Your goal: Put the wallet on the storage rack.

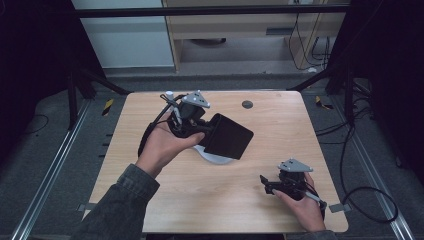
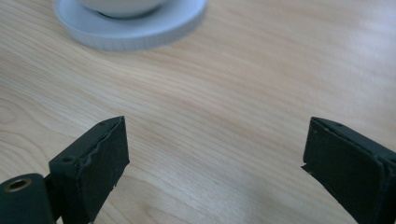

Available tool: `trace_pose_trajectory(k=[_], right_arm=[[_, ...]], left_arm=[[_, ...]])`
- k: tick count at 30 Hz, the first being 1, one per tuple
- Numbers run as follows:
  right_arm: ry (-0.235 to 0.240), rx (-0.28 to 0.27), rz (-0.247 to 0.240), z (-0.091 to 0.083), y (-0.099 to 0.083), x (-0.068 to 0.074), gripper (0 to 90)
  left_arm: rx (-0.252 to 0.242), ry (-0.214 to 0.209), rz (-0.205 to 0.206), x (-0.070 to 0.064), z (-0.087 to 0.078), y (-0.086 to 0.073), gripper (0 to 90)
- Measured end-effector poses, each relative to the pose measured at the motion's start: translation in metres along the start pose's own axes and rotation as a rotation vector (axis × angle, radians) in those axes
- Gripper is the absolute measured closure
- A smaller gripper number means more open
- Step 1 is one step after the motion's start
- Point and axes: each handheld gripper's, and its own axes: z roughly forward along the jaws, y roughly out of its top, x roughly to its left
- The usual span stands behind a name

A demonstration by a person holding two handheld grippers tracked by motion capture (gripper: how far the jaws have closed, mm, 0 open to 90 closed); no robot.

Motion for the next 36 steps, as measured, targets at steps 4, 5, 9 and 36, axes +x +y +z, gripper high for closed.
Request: trace_pose_trajectory(k=[4,5,9,36], right_arm=[[-0.023,0.048,0.040,0.005,-0.004,-0.006,6.7],[-0.024,0.059,0.045,0.007,-0.004,-0.007,6.5],[-0.028,0.109,0.067,0.013,-0.008,-0.012,6.4],[-0.047,0.136,0.069,0.020,-0.015,-0.010,3.1]], left_arm=[[-0.011,0.007,-0.007,0.003,-0.004,0.003,80.0],[-0.011,0.007,-0.007,0.003,-0.004,0.003,80.0],[-0.026,0.019,-0.032,0.012,-0.006,0.004,80.0],[-0.005,0.131,-0.114,0.047,0.003,-0.010,80.0]])
